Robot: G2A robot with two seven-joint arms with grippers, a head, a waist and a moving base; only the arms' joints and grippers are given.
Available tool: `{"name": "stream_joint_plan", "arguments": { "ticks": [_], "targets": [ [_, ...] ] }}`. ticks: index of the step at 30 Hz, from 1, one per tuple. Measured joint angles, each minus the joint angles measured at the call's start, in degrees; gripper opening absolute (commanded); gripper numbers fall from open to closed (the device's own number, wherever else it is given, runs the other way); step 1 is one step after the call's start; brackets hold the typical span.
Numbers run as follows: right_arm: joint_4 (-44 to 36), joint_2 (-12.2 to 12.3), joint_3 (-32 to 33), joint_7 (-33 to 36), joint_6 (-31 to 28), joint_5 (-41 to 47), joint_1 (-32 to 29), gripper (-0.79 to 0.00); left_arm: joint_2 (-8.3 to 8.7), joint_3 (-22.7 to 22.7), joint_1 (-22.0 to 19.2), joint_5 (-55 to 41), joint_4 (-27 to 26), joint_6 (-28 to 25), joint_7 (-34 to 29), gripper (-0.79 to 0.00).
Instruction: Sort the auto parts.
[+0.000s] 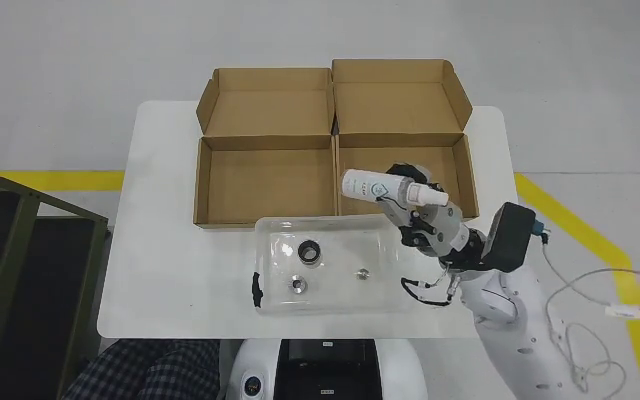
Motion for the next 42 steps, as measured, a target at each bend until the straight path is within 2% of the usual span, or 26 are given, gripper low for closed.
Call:
{"name": "stream_joint_plan", "arguments": {
  "ticks": [11,25,33,37,42],
  "targets": [
    [0.19,-0.47,0.54,-5.36,1.41,0.53,-0.52,-0.785,0.0,0.0,0.0,0.0,0.0,0.0,0.0,0.0],
    [0.94,-0.75,0.93,-6.5,0.64,0.31,-0.97,-0.785,0.0,0.0,0.0,0.0,0.0,0.0,0.0,0.0],
    [2.41,-0.83,0.1,-2.3,0.35,0.26,-0.78,-0.785,0.0,0.0,0.0,0.0,0.0,0.0,0.0,0.0],
    [4.56,-1.06,-1.32,0.05,2.0,-0.13,0.01,-0.785,0.0,0.0,0.0,0.0,0.0,0.0,0.0,0.0],
    [7.69,-1.24,-3.04,7.06,3.46,0.59,2.16,-0.785,0.0,0.0,0.0,0.0,0.0,0.0,0.0,0.0]
  ]
}}
